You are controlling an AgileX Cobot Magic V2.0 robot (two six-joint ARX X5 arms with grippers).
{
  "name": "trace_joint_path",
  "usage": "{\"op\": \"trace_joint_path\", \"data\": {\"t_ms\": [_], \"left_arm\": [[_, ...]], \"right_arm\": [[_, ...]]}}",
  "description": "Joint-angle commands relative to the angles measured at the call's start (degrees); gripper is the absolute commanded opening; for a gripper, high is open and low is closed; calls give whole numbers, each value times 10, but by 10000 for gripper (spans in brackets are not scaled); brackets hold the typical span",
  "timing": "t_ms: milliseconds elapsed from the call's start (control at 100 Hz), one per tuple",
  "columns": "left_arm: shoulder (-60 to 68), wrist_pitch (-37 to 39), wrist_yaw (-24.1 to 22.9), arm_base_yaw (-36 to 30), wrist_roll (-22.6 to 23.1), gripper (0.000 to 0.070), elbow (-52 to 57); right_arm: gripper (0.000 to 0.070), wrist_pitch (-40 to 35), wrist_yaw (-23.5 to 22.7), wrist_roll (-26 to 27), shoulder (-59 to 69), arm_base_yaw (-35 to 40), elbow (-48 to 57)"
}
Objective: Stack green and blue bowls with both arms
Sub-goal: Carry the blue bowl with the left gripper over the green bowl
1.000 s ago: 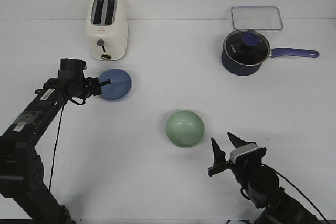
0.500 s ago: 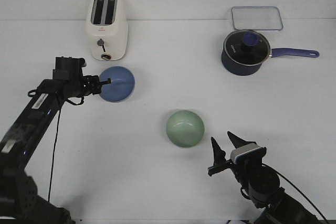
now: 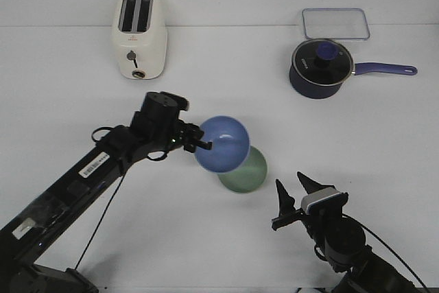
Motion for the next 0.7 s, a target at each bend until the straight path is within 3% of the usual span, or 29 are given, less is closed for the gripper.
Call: {"op": "trace_joint_path", "data": {"t_ms": [0,270,310,390,430,560,690], "left_arm": [[25,12,-9,-18,-2,9,7],[91,23,-17,-52,-2,32,7],[95,20,-17,-52,-2,96,7],[95,19,-17,-52,-2,304,7],[92,23,-17,-53,-2,376,7],[63,19,-18,-42,2,376,7],[-18,-16,-42,-13,36,376,7]], "right_arm": [[374,6,0,3,1,5,5],[374,6,0,3,1,5,5],[374,6,0,3,1,5,5],[374,6,0,3,1,5,5],[375,6,0,3,1,5,5],[375,6,0,3,1,5,5],[376,6,0,3,1,5,5]]}}
